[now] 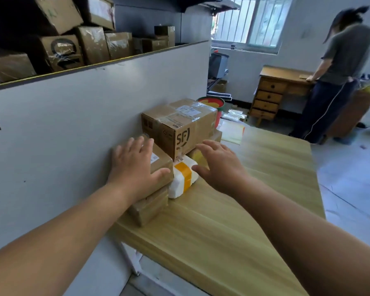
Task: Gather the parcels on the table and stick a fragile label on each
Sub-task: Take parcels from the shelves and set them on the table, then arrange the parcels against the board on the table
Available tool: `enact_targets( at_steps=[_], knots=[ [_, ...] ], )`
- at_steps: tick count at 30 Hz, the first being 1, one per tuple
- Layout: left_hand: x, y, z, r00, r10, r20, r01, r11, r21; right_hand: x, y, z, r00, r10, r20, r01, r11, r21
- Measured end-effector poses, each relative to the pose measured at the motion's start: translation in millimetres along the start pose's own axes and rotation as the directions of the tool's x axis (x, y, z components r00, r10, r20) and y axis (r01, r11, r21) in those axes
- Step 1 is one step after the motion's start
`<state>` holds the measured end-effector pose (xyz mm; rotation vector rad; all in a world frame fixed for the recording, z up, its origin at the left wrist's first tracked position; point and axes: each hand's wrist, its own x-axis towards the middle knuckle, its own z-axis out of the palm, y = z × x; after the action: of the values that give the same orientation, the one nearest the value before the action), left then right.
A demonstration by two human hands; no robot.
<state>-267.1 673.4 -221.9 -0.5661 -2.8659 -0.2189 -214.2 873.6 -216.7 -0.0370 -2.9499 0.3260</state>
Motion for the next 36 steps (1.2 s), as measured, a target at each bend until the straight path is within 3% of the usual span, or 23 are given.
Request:
enact_targets(
  at_steps=[9, 21, 29, 36],
  knots=[
    [-62, 40, -40, 0.979, 0.203, 0.02, -0.2, 0.976, -0.085, -117, -10, -58, 0.985, 0.158, -0.077, -0.165, 0.981, -0.101],
    [-97, 128, -58, 0.934, 0.357, 0.021, -0.353, 0.929, -0.109, -215, 46, -100, 0.946, 0.294, -0.136, -0.314, 0.937, -0.155],
    [-94, 245, -52, 0.924, 0.381, -0.019, -0.381, 0.92, -0.088, -255, 147, -128, 0.943, 0.285, -0.17, -0.311, 0.938, -0.154],
    [-92, 377, -23, 0.968, 0.251, -0.014, -0.25, 0.957, -0.145, -277, 273, -161, 0.973, 0.196, -0.123, -0.214, 0.965, -0.155]
  ],
)
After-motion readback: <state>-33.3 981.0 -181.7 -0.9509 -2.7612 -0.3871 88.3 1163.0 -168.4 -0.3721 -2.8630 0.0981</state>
